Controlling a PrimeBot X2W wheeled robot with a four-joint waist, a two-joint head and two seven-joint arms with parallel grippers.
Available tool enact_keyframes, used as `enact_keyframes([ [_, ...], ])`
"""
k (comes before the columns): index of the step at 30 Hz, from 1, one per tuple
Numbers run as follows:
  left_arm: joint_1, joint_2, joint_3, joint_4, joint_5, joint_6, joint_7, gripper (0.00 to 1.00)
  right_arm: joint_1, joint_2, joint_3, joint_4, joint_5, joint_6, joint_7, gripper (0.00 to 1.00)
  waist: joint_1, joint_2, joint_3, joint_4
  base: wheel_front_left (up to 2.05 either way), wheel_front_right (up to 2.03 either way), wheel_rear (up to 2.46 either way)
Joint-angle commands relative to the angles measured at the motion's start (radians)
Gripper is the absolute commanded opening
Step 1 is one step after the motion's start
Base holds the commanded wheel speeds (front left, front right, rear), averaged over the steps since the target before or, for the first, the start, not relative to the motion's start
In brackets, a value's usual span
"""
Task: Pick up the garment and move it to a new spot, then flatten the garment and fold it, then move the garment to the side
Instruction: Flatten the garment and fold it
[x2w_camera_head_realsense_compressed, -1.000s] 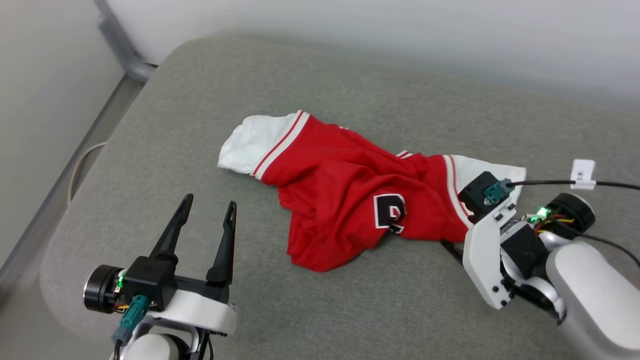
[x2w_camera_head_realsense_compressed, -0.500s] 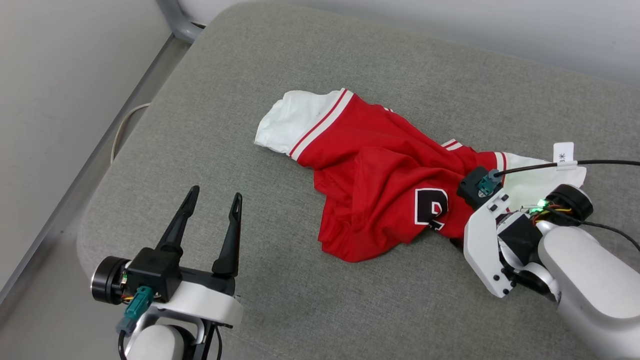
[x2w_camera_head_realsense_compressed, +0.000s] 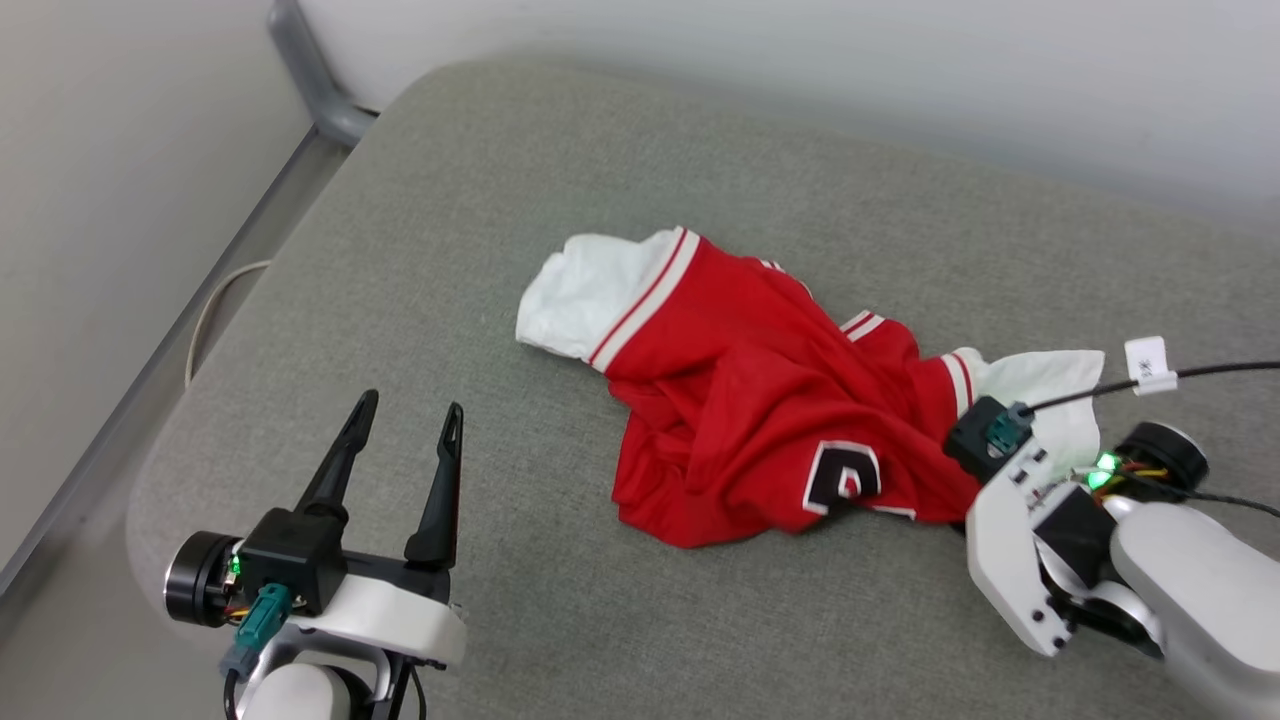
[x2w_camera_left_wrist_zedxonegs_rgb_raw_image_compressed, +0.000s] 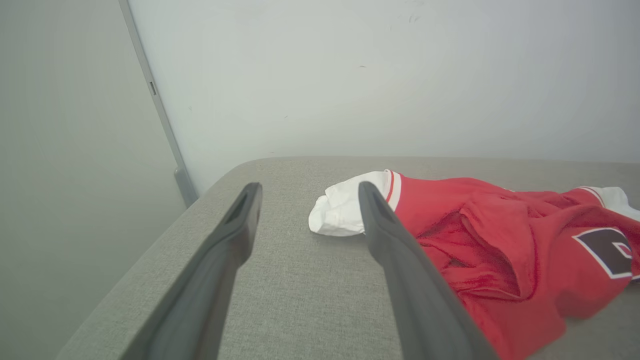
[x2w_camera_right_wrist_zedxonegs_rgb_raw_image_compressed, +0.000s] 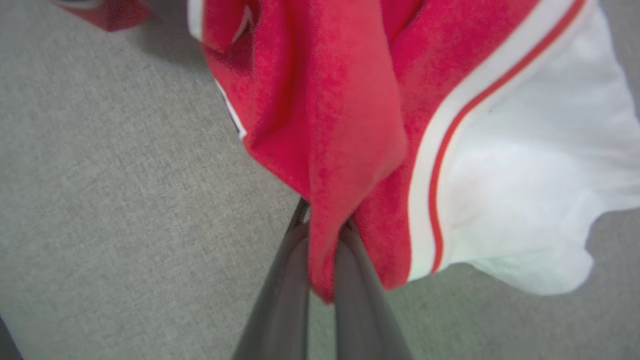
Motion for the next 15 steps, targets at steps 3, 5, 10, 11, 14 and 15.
enact_keyframes([
  [3, 0.022, 0.0, 0.011, 0.001, 0.012, -0.005, -0.003, 1.0, 0.036, -0.057, 0.027, -0.029, 0.027, -0.001, -0.012, 0.0, -0.0001, 0.0, -0.044, -0.038, 0.0, 0.0, 0.0],
  [5, 0.029, -0.001, 0.015, 0.002, 0.016, -0.006, -0.003, 1.0, 0.051, -0.089, 0.032, -0.042, 0.041, -0.001, -0.017, 0.0, -0.0001, 0.0, -0.057, -0.052, 0.0, 0.0, 0.0],
  [10, 0.044, -0.004, 0.021, -0.001, 0.021, -0.008, -0.003, 1.0, 0.092, -0.141, 0.018, -0.062, 0.069, -0.001, -0.031, 0.0, -0.0001, 0.0, -0.073, -0.078, 0.0, 0.0, 0.0],
  [11, 0.046, -0.004, 0.024, -0.002, 0.022, -0.008, -0.003, 1.0, 0.102, -0.154, 0.011, -0.065, 0.075, -0.001, -0.033, 0.0, -0.0001, 0.0, -0.077, -0.085, 0.0, 0.0, 0.0],
  [14, 0.056, 0.0, 0.032, -0.005, 0.023, -0.009, -0.003, 1.0, 0.141, -0.188, -0.013, -0.076, 0.088, -0.001, -0.047, 0.0, -0.0001, 0.0, -0.088, -0.107, 0.0, 0.0, 0.0],
  [15, 0.06, 0.002, 0.036, -0.005, 0.025, -0.01, -0.003, 1.0, 0.155, -0.2, -0.02, -0.079, 0.092, -0.001, -0.05, 0.0, -0.0001, 0.0, -0.09, -0.115, 0.0, 0.0, 0.0],
])
